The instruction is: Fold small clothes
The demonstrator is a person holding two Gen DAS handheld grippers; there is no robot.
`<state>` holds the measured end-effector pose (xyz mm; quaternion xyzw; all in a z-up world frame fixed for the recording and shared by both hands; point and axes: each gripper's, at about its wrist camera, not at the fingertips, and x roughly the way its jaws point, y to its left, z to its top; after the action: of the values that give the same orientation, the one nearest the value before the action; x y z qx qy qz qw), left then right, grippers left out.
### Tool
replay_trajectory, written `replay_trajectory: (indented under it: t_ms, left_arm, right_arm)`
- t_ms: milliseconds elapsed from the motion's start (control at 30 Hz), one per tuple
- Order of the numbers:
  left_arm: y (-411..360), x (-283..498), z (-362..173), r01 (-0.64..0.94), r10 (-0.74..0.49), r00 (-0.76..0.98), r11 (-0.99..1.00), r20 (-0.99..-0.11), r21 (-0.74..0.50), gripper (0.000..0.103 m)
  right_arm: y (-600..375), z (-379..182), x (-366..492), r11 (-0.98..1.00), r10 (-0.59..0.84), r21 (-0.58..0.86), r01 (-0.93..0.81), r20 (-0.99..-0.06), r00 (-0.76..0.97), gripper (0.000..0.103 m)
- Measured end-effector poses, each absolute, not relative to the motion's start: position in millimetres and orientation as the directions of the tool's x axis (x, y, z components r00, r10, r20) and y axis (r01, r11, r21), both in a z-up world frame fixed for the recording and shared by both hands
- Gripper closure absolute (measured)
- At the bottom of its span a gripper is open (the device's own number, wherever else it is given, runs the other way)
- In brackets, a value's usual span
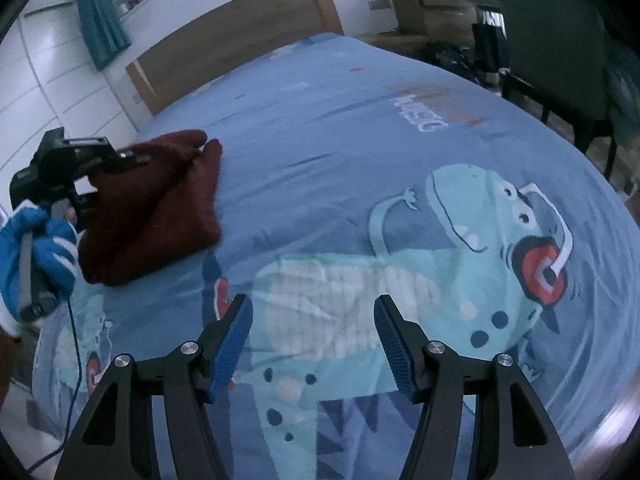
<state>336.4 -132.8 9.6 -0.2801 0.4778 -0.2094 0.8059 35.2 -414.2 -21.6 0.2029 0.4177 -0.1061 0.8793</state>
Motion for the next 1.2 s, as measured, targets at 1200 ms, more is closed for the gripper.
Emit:
replay_trajectory:
  t_ms: [1200]
  left_arm:
    - [-145, 297, 45, 0.376, -0.715, 0.308, 0.698, -0.628, -0.610, 0.052]
  right_arm:
    - [-382, 10, 80, 0.943, 0.010, 0.226, 0.246, -0.757, 0.654, 0.038]
